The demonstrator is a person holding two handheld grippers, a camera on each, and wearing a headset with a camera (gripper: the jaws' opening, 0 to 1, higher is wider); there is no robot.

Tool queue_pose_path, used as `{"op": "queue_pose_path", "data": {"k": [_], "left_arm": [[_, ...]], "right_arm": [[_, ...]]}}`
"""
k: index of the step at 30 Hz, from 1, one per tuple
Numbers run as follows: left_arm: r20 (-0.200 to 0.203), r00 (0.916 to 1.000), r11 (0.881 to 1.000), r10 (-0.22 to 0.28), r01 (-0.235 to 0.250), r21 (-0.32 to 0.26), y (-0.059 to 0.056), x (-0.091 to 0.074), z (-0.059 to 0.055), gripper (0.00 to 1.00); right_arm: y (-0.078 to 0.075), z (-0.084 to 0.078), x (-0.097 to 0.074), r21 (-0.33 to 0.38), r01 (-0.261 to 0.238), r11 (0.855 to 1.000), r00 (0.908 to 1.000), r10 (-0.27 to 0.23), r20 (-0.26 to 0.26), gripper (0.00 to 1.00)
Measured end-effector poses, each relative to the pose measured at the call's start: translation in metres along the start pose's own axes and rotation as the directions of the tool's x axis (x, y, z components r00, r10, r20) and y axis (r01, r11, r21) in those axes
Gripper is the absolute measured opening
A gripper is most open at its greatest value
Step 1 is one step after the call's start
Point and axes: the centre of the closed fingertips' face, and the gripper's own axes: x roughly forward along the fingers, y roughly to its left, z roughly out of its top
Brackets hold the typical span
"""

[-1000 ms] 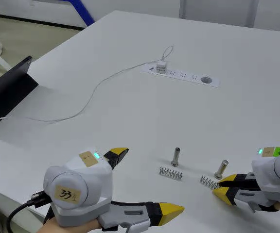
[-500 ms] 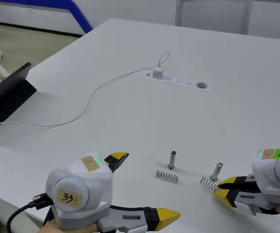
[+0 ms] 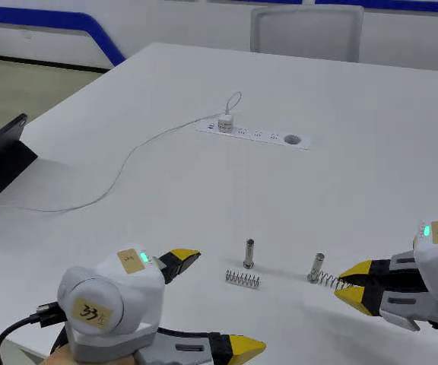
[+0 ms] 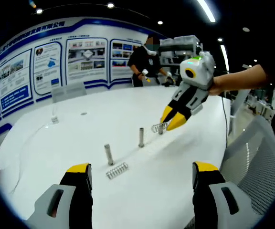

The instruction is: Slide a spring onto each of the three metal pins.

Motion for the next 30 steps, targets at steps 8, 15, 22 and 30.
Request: {"op": "queue_pose_path", "data": {"k": [8, 15, 22, 30], "left_arm": [[0.074, 0.994, 0.995, -0.081, 0.076, 0.06, -0.019, 0.018, 0.043, 0.8], [0.053, 0.9907, 0.983, -0.125, 0.117, 0.138, -0.026, 0.025, 0.052, 0.72], [0.07, 0.9859, 0.972, -0.152, 0.137, 0.19, -0.038, 0.028, 0.061, 0.56], [0.059, 0.9822, 0.969, -0.178, 0.165, 0.186, -0.048, 0.031, 0.062, 0.47]], "right_arm": [[0.016, 0.021, -0.012, -0.111, -0.036, 0.993, 0.9993, 0.037, 0.006, 0.11], [0.026, 0.03, -0.018, -0.146, -0.06, 0.988, 0.998, 0.062, 0.013, 0.11], [0.034, 0.04, -0.021, -0.195, -0.078, 0.978, 0.9965, 0.082, 0.016, 0.11], [0.039, 0.044, -0.02, -0.239, -0.092, 0.967, 0.9954, 0.095, 0.003, 0.11]]}}
